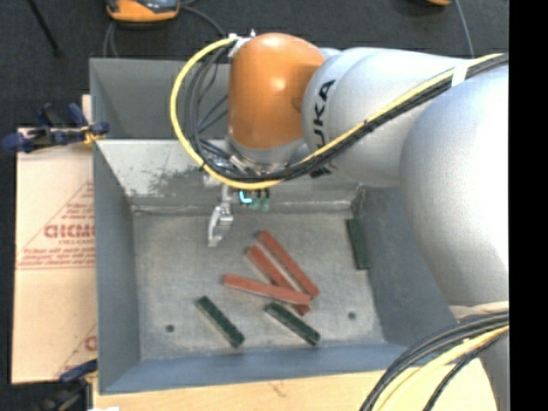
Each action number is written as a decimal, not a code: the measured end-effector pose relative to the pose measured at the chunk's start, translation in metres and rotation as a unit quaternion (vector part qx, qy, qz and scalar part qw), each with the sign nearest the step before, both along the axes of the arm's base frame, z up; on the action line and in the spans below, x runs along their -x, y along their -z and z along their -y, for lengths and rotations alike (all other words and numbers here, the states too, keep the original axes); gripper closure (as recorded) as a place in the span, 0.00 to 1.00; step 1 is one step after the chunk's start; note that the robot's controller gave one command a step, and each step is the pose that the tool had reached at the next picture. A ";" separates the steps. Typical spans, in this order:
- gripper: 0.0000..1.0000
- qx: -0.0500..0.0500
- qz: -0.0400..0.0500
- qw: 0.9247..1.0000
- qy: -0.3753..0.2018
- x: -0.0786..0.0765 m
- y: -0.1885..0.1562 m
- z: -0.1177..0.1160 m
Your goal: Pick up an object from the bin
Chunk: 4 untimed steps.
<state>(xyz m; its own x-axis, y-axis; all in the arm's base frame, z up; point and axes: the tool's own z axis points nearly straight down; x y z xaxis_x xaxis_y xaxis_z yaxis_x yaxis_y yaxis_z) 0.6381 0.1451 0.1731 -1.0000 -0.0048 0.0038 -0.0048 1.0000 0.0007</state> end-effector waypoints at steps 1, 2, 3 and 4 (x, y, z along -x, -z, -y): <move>0.00 -0.001 0.004 1.000 0.001 -0.002 -0.005 0.001; 0.00 0.000 0.005 0.999 -0.051 0.019 0.049 0.057; 0.00 0.001 0.002 0.996 -0.094 0.030 0.061 0.078; 0.00 0.000 0.003 1.000 -0.008 0.038 0.046 0.105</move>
Offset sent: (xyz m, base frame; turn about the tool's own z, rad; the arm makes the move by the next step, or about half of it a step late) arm -0.0411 -0.1136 -0.1031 -0.2007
